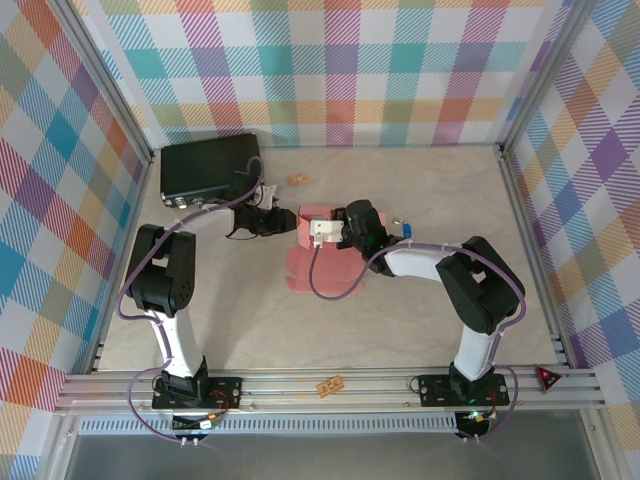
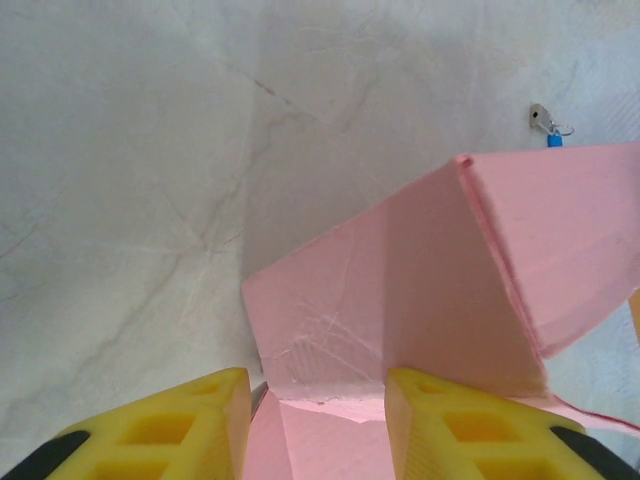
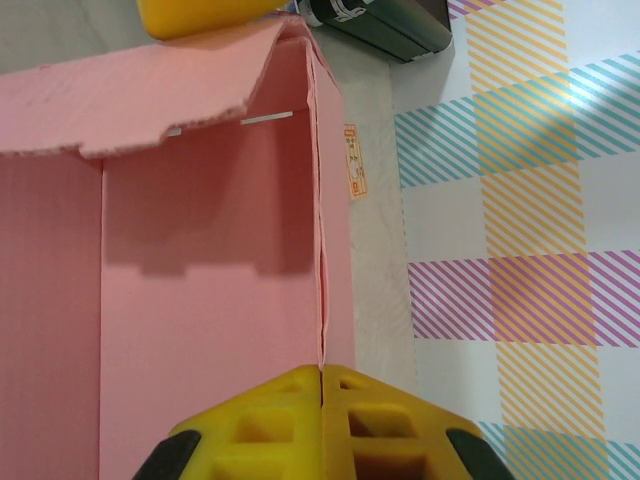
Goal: Fold the paper box
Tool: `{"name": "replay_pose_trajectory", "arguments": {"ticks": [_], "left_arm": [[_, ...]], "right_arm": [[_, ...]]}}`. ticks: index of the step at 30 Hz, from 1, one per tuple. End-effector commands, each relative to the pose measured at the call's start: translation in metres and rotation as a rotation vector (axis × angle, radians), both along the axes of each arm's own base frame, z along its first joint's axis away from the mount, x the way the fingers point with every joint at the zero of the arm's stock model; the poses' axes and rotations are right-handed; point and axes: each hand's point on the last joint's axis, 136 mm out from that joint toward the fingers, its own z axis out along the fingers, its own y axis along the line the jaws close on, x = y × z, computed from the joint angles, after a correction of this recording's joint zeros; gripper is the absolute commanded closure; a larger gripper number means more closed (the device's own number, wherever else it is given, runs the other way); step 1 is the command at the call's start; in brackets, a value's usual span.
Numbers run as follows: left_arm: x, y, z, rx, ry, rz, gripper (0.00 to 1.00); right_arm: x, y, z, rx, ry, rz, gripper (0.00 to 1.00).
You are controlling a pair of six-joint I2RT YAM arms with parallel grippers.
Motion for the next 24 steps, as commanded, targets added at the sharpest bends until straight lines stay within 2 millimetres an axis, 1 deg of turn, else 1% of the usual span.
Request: {"name": "replay_pose_trajectory", "arguments": {"ticks": [1, 10, 19, 24], "left_arm": [[-0.004, -0.016, 0.005, -0.034, -0.04, -0.072, 0.6], [-0.015, -0.021, 0.006, -0.063, -0.062, -0.101, 0.62], [-0.018, -0.023, 0.008, -0.073, -0.073, -0.121, 0.68], [-0.023, -0.023, 0.009, -0.073, -0.083, -0.139, 0.68]], "right_arm": [[0.002, 0.0, -0.006, -0.002, 0.028, -0.004, 1.0], [0.002, 0.001, -0.006, -0.003, 0.028, -0.005, 1.0], [0.003, 0.0, -0.007, -0.008, 0.029, -0.009, 1.0], [0.004, 0.0, -0.007, -0.01, 0.026, -0.009, 1.0]]}}
